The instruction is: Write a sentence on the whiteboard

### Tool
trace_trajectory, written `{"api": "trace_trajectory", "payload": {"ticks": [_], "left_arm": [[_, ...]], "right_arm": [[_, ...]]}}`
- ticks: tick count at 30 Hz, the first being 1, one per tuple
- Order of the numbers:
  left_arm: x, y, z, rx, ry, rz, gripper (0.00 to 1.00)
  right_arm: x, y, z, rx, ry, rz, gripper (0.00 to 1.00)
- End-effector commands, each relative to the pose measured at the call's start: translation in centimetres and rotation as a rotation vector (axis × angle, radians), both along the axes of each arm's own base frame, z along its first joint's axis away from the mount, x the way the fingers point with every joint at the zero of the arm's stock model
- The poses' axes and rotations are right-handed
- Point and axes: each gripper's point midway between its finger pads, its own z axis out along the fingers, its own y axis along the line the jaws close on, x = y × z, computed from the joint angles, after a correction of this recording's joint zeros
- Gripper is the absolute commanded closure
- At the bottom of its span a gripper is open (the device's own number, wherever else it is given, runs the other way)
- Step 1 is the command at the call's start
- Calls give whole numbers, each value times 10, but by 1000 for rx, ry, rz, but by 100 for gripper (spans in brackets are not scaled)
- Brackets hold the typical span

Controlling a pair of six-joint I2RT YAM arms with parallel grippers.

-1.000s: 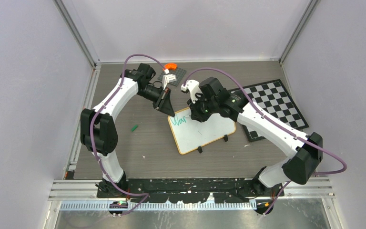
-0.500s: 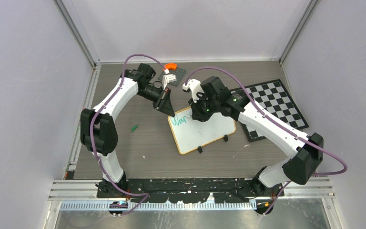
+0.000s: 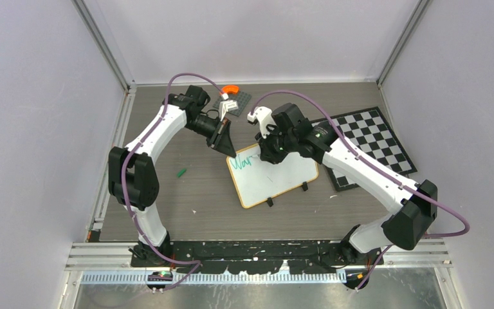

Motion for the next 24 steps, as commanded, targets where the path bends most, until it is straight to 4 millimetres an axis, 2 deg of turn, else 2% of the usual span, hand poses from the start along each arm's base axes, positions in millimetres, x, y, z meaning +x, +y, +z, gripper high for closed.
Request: {"api": "trace_trajectory", "payload": {"ticks": [1, 10, 19, 24], "left_arm": [[-13, -5, 19, -47, -14, -25, 100], [-13, -5, 18, -45, -10, -23, 100], [-13, -5, 18, -44, -12, -23, 100], [-14, -4, 18, -42, -14, -22, 100]], "right_arm": [[12, -1, 3, -1, -50, -23, 100], [0, -8, -14, -24, -12, -14, 100], [15, 0, 13, 15, -71, -28, 100], [23, -1, 19, 18, -87, -40, 100]]}}
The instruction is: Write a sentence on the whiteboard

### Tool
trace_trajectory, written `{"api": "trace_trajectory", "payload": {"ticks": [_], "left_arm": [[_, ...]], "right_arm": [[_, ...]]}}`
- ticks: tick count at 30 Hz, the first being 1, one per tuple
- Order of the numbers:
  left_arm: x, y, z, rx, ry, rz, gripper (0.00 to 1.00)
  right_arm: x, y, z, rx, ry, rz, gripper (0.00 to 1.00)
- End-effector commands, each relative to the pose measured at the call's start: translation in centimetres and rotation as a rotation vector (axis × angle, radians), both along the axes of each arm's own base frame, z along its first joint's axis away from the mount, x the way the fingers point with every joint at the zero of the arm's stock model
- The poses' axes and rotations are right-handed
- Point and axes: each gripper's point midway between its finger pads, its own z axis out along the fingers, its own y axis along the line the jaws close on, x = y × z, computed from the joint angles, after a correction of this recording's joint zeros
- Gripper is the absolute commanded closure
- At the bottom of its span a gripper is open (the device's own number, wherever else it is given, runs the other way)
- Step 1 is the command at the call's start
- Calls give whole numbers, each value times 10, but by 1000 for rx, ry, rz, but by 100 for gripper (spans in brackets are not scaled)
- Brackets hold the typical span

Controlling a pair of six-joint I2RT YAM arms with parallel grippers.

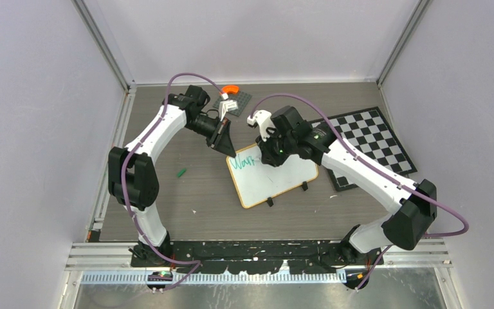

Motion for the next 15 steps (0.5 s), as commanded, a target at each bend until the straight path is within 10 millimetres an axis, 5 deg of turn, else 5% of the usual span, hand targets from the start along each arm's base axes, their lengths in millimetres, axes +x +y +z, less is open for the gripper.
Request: {"api": "trace_trajectory", "payload": {"ticks": [1, 15], "left_arm": [[-15, -5, 19, -47, -8, -26, 100], [-15, -5, 18, -47, -9, -26, 100]], "right_arm": [[24, 3, 26, 38, -100, -31, 100], [7, -7, 2, 1, -33, -16, 100]]}}
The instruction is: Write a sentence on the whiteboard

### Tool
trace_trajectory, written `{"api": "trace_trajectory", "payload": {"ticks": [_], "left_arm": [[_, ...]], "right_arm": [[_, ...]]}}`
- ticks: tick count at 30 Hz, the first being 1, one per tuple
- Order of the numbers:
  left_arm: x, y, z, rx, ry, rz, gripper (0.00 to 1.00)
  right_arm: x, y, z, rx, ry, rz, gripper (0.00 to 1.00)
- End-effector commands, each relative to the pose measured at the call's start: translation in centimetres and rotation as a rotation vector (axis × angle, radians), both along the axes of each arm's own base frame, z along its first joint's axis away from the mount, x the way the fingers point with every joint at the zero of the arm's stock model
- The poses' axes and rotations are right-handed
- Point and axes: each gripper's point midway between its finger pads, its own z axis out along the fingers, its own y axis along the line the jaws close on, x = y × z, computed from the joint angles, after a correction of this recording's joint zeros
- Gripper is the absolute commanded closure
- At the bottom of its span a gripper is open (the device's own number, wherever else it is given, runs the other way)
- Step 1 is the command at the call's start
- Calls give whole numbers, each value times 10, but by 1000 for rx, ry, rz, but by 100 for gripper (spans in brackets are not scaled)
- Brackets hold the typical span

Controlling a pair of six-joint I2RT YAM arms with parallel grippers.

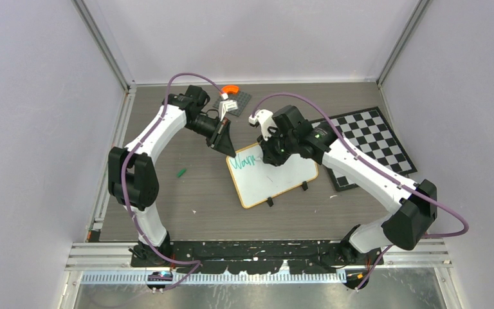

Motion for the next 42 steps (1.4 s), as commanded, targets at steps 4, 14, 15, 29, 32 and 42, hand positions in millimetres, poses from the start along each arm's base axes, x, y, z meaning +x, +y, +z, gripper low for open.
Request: {"api": "trace_trajectory", "payload": {"ticks": [4, 14, 15, 29, 32, 42], "left_arm": [[-15, -5, 20, -51, -5, -28, 100], [-16, -5, 20, -48, -9, -27, 100], [-16, -5, 19, -48, -9, -27, 100], [-15, -5, 18, -50, -6, -28, 100], [-15, -5, 18, -47, -5, -27, 100], [-16, -5, 19, -48, -7, -27, 100]], "right_arm": [[7, -1, 11, 15, -49, -4, 100], [20, 5, 31, 35, -96, -15, 100], [21, 4, 31, 33, -98, -18, 100], [9, -12, 4, -8, -50, -28, 100], [4, -10, -1, -2, -22, -13, 100], [8, -4, 38, 58, -82, -4, 100]]}}
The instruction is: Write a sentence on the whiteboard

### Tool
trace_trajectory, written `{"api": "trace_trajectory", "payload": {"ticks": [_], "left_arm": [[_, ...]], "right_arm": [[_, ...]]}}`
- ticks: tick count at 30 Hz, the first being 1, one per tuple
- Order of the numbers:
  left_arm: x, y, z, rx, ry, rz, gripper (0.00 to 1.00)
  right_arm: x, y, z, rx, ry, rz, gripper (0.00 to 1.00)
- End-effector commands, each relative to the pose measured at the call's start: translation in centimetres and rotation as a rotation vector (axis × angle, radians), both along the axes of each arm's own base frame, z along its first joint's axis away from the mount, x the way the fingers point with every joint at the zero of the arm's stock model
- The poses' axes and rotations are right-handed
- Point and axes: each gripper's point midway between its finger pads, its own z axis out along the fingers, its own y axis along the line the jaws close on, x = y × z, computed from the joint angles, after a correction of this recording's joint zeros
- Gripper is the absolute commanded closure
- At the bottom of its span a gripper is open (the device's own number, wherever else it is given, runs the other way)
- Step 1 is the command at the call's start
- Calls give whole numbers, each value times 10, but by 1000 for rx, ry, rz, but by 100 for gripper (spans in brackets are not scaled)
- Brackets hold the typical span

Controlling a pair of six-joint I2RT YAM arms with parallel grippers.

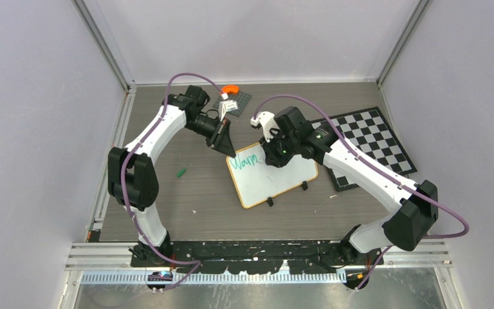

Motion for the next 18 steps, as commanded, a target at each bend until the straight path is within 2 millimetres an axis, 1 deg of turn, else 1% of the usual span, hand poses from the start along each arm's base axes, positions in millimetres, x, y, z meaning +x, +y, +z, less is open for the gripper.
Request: {"api": "trace_trajectory", "payload": {"ticks": [1, 3, 11, 15, 18], "left_arm": [[-16, -5, 19, -50, -4, -28, 100], [-16, -5, 19, -52, -3, -29, 100], [-16, -5, 19, -48, -7, -28, 100], [-15, -5, 18, -48, -5, -28, 100], [-16, -5, 18, -47, -6, -28, 100]], "right_arm": [[13, 6, 47, 84, -105, -13, 100], [15, 7, 49, 86, -108, -17, 100], [20, 5, 35, 43, -104, -22, 100], [24, 1, 29, 24, -109, -31, 100], [30, -5, 31, 28, -112, -54, 100]]}}
